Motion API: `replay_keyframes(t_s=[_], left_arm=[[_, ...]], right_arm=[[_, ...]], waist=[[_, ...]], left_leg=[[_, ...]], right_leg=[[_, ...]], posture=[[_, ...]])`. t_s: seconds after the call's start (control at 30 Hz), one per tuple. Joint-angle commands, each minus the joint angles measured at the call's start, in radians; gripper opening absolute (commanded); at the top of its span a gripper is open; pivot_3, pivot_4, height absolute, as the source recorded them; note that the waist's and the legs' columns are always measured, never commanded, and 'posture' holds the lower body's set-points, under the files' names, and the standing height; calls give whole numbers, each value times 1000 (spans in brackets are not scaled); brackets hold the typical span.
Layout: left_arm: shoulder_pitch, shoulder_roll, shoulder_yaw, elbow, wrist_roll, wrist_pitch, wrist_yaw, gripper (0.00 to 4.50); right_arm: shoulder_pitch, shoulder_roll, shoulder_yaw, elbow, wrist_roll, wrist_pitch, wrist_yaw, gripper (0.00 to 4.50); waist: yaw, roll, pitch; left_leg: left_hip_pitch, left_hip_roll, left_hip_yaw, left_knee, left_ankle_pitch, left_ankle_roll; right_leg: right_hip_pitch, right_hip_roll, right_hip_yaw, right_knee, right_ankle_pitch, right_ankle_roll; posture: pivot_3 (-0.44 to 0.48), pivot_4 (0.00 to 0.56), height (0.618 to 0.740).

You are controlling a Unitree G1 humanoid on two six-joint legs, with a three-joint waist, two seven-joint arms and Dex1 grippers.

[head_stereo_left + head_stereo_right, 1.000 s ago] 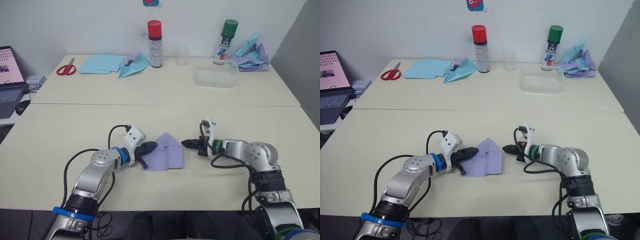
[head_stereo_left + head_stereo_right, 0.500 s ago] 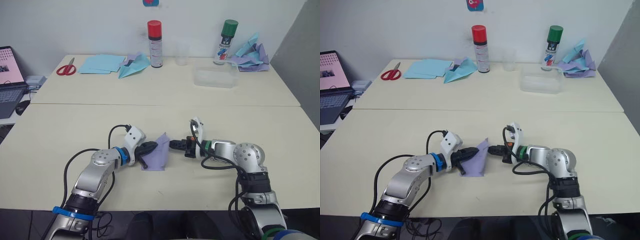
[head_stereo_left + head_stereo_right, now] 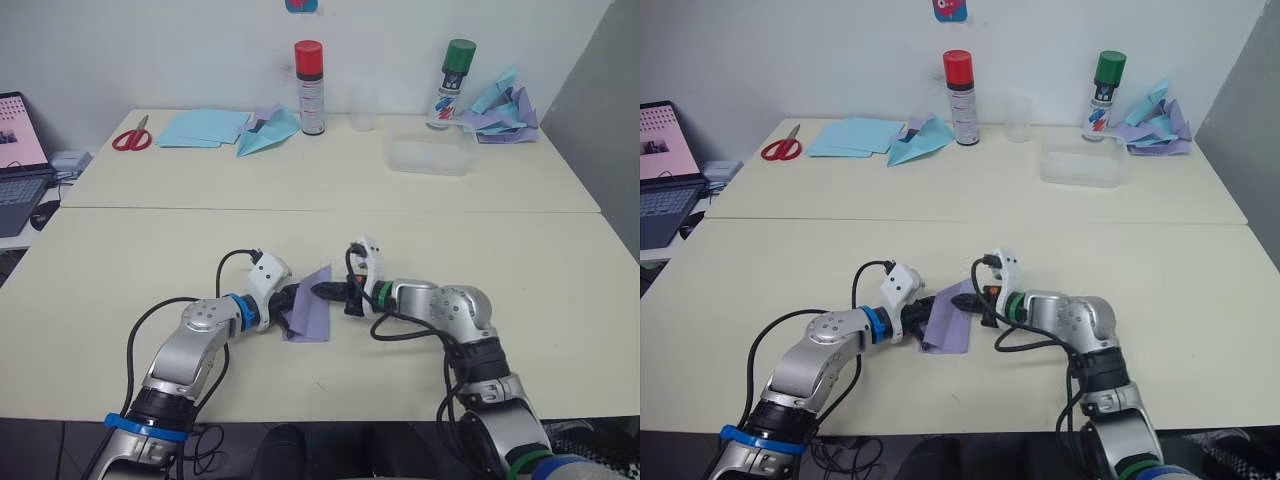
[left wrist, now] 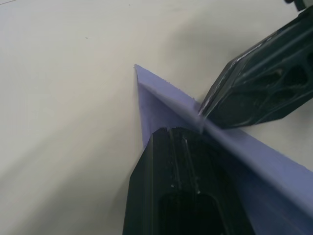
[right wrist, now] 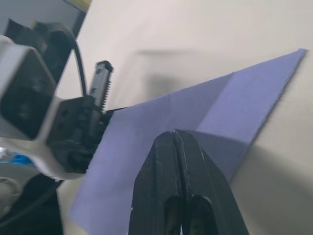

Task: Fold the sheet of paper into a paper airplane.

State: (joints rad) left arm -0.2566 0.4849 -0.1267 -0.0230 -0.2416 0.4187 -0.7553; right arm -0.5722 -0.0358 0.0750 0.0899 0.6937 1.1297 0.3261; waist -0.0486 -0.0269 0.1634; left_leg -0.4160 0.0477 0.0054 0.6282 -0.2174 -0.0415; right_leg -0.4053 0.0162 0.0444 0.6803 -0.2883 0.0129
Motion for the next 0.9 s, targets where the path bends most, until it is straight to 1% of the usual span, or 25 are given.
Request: replay_keyframes(t_s=[0.03, 0.17, 0.3, 0.43, 0.5, 0.6, 0.67, 0.77, 0.9], left_arm=[[37, 27, 8, 9, 12, 52, 6, 0], [53, 50, 59, -13, -17, 88, 10, 0], [58, 95, 130, -32, -64, 124, -2, 0], [37, 121, 213, -88, -153, 171, -22, 0], [22, 125, 234, -130, -195, 205, -37, 0], [-2, 116, 215, -168, -210, 220, -34, 0], [-26, 89, 181, -173, -208, 222, -22, 0], [-51, 57, 113, -138, -153, 194, -6, 0], [-56, 41, 46, -59, -78, 153, 14, 0]], right_arm=[[-24, -10, 60, -3, -56, -70, 58, 13], [-27, -30, 121, 7, -116, -114, 103, 13], [-22, -51, 169, 11, -172, -140, 135, 13], [-17, -56, 180, 22, -205, -162, 154, 13], [-18, -63, 189, 26, -224, -175, 166, 13], [-22, -71, 202, 35, -254, -189, 177, 13], [-25, -73, 208, 46, -276, -202, 179, 13], [-27, -78, 223, 56, -306, -222, 184, 13], [-21, -89, 241, 56, -340, -245, 196, 13]], waist=[[-1, 0, 0], [-7, 0, 0], [-9, 0, 0], [-9, 0, 0], [-8, -1, 0], [-4, -2, 0], [-1, -2, 0], [0, -2, 0], [1, -2, 0]], left_leg=[[0, 0, 0, 0, 0, 0], [0, 0, 0, 0, 0, 0], [1, 1, -2, 0, 0, 0], [1, 1, -2, 0, 0, 0], [1, 1, -2, 0, 0, 0], [0, 0, -2, 1, 0, 0], [0, -1, -1, 1, 0, 0], [0, -2, -1, 1, 0, 0], [0, -1, -1, 1, 0, 0]], right_leg=[[0, 0, 0, 0, 0, 0], [0, 0, 0, 0, 0, 0], [0, 0, -1, 1, 0, 0], [0, 0, -1, 2, 0, 0], [0, 0, -1, 1, 0, 0], [0, -1, -1, 1, 0, 0], [0, -1, 0, 0, 1, 1], [1, -1, 0, 0, 1, 2], [1, -1, 0, 0, 1, 2]], posture=[[0, 150, 740], [0, 150, 740], [0, 150, 740], [0, 150, 740], [0, 150, 740], [0, 150, 740], [0, 150, 740], [0, 150, 740], [0, 150, 740]])
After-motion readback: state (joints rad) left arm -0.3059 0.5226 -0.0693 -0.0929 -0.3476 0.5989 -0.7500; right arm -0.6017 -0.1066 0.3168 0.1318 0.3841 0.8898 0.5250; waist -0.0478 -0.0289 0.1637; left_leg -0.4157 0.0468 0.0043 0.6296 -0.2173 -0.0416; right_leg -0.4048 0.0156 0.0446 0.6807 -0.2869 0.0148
